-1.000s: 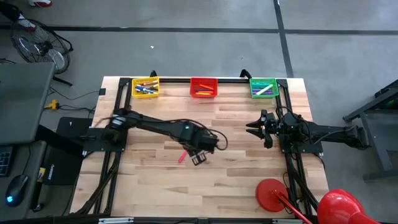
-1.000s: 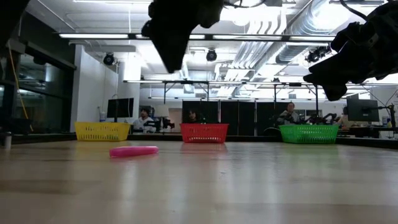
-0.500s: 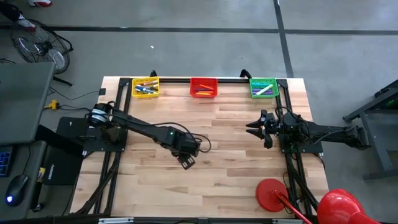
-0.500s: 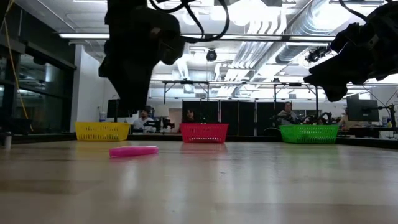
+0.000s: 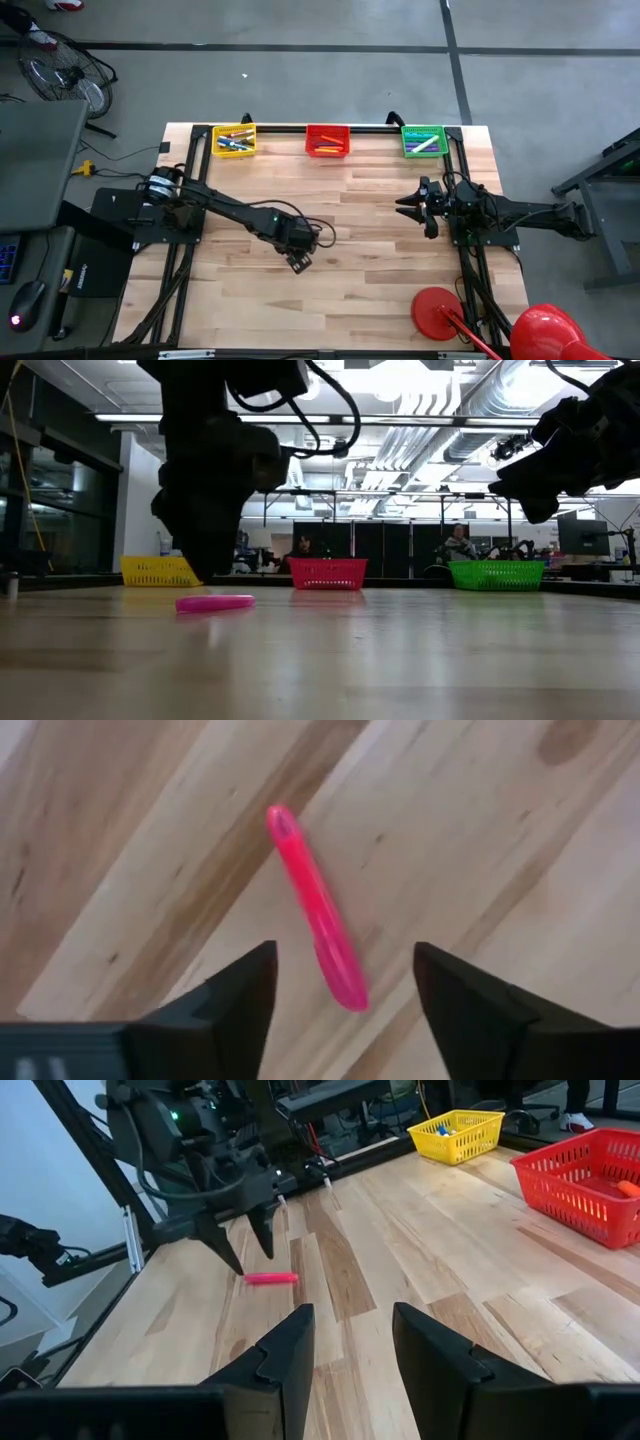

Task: Pick & Place Markers
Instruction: Put the pink pen into the red bin

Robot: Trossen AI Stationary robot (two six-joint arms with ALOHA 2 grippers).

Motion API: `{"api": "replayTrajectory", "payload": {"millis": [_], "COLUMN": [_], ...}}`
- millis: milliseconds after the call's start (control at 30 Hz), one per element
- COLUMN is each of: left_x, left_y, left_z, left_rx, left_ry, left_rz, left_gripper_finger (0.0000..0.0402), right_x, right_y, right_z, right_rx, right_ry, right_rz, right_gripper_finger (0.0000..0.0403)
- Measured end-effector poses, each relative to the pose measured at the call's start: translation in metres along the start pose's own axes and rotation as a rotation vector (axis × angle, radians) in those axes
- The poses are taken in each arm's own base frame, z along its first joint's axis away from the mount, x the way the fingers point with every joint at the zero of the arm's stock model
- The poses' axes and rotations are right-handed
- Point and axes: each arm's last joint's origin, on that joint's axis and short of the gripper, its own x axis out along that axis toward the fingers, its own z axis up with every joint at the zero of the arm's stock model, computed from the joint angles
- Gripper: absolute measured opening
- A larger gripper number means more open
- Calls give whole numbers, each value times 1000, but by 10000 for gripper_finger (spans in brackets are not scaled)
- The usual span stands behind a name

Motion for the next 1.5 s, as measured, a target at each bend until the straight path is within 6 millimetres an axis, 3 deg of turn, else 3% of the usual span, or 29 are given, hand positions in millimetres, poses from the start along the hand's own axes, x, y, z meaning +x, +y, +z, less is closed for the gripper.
{"api": "replayTrajectory", "payload": {"millis": [200, 500, 933, 1300, 1500], "left_x": [11, 30, 56, 61, 62], "left_y": [4, 7, 10, 1, -5], "left_z": [5, 17, 13, 0, -8], "left_rx": [-28, -114, -131, -108, -71], "left_ry": [-20, 18, 73, 65, 27], "left_rz": [48, 8, 82, 117, 143], "left_gripper_finger": [267, 249, 146, 88, 36], "right_x": [0, 0, 0, 0, 0], "right_y": [0, 0, 0, 0, 0], "right_z": [0, 0, 0, 0, 0], "right_rx": [0, 0, 0, 0, 0], "right_ry": [1, 2, 4, 3, 2], "right_rz": [0, -1, -2, -1, -1], "right_gripper_finger": [126, 126, 126, 126, 126]}}
